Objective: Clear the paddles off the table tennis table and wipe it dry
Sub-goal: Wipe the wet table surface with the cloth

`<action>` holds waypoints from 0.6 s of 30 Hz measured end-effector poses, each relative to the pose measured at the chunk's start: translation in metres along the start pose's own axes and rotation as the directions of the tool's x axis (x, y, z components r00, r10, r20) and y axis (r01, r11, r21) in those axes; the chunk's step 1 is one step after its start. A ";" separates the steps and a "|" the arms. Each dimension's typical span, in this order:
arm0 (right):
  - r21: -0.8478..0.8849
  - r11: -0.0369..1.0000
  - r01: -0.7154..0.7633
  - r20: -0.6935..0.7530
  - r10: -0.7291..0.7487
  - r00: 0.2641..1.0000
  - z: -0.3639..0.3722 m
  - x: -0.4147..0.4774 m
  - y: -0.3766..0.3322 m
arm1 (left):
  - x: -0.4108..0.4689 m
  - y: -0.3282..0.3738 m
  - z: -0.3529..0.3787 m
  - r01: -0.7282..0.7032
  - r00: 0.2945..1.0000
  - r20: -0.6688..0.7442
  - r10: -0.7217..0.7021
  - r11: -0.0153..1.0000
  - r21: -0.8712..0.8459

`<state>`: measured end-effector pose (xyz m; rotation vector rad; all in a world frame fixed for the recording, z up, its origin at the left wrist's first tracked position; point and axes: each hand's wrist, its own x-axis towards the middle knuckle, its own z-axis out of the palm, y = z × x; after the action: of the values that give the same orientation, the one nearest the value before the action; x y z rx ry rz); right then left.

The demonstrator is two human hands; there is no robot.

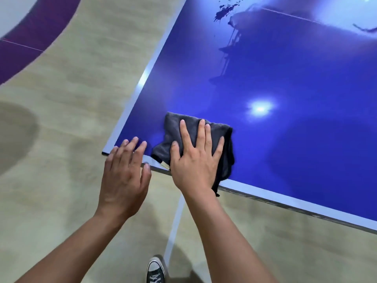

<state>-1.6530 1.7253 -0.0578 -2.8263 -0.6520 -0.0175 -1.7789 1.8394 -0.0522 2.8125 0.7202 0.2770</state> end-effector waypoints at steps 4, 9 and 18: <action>0.000 0.994 -0.107 0.056 0.106 0.993 -0.003 0.043 -0.004 | 0.007 -0.001 -0.008 -0.037 0.999 0.039 0.037 0.999 -0.007; -0.009 0.994 -0.113 0.061 0.114 0.992 -0.007 0.108 0.015 | 0.056 0.004 -0.008 -0.105 0.990 0.092 0.107 0.994 -0.025; -0.003 0.979 -0.205 0.041 0.205 0.978 0.000 0.272 0.041 | 0.202 0.022 0.026 -0.159 0.983 0.098 0.156 0.987 0.020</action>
<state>-1.3901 1.8065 -0.0493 -2.8845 -0.3651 0.0769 -1.5890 1.9155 -0.0465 2.8910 0.4859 0.1576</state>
